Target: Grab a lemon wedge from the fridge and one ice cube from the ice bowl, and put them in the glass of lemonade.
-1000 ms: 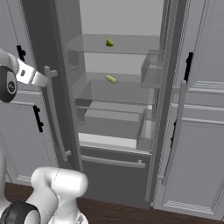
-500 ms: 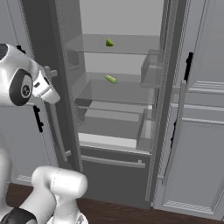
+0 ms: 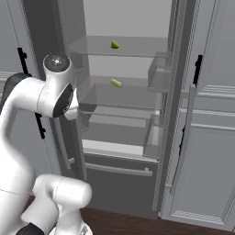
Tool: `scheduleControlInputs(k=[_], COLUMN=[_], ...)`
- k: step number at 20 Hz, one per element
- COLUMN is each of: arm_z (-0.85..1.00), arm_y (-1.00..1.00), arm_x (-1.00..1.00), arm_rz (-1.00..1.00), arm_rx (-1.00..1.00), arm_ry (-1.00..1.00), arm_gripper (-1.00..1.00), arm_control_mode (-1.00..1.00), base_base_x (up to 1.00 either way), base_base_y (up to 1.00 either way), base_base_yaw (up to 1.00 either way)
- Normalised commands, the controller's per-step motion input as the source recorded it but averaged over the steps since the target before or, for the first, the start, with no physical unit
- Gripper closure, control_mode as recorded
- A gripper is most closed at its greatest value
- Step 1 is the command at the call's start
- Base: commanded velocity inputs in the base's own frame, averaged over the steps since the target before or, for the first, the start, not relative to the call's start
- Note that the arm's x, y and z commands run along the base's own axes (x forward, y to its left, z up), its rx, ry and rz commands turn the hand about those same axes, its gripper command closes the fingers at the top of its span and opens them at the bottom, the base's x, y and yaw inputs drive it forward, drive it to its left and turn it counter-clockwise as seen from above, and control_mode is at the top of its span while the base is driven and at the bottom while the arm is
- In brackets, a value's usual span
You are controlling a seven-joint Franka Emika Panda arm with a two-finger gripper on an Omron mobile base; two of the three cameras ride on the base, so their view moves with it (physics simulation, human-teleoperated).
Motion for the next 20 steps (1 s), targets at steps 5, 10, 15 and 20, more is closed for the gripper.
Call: scheduleControlInputs(k=[5,10,15,20], arm_z=[-0.52,-0.36,-0.19,-0.02], arm_y=[-0.03,0.00,0.00,0.00], arm_x=[0.45,0.65,0.95,1.00], arm_rz=[0.00,0.00,0.00,0.00], arm_rx=[0.28,0.21,0.17,0.14], arm_ry=[0.00,0.00,0.00,0.00], arm_gripper=[-1.00,-1.00,-1.00,-1.00], arm_control_mode=[-1.00,-1.00,-1.00,-1.00], base_base_x=[0.00,0.00,0.00,0.00], base_base_y=[0.00,0.00,0.00,0.00], base_base_yaw=[0.00,0.00,0.00,0.00])
